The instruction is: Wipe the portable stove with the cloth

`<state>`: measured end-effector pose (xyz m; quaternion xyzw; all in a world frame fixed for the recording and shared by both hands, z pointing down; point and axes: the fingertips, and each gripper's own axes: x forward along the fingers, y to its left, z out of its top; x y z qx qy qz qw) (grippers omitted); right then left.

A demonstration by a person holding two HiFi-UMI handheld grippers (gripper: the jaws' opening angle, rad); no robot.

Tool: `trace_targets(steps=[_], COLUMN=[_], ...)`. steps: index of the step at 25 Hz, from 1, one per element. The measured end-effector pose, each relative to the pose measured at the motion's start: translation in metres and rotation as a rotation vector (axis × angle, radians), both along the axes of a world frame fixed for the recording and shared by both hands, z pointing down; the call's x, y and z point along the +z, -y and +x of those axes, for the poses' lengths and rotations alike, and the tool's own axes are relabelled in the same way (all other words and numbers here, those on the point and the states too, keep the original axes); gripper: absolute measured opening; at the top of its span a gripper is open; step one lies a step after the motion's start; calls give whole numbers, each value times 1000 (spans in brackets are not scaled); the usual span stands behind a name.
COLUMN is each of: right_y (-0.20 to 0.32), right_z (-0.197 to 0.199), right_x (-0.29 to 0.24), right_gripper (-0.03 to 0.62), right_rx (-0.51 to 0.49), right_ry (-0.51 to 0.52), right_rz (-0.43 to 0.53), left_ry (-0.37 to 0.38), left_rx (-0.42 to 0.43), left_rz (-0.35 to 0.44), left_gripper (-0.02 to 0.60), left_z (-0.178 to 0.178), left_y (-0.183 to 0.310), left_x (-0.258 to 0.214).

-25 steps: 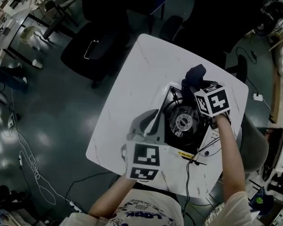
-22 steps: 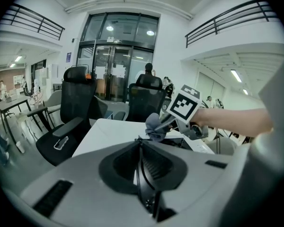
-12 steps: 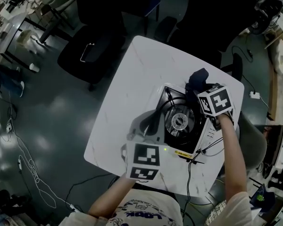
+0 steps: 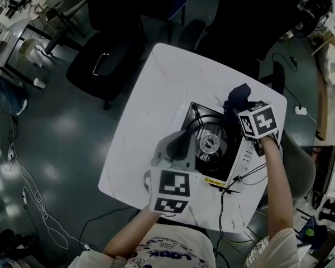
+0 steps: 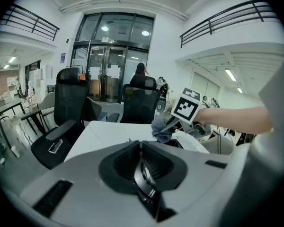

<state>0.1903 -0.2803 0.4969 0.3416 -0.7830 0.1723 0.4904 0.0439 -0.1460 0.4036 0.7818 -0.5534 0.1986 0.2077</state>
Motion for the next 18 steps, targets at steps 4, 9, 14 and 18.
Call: trace_targets(steps=[4, 9, 14, 18], right_y=[0, 0, 0, 0], right_z=[15, 35, 52, 63], right_x=[0, 3, 5, 6], right_gripper=[98, 98, 98, 98], right_rx=[27, 50, 75, 97], right_ry=[-16, -36, -44, -43], right_rz=[0, -6, -5, -7], left_ry=[-1, -2, 0, -5], left_rx=[8, 22, 30, 40], left_rz=[1, 2, 1, -1], left_gripper=[31, 31, 31, 31], left_z=[4, 12, 18, 24], left_y=[1, 1, 1, 1], left_x=[-1, -1, -1, -1])
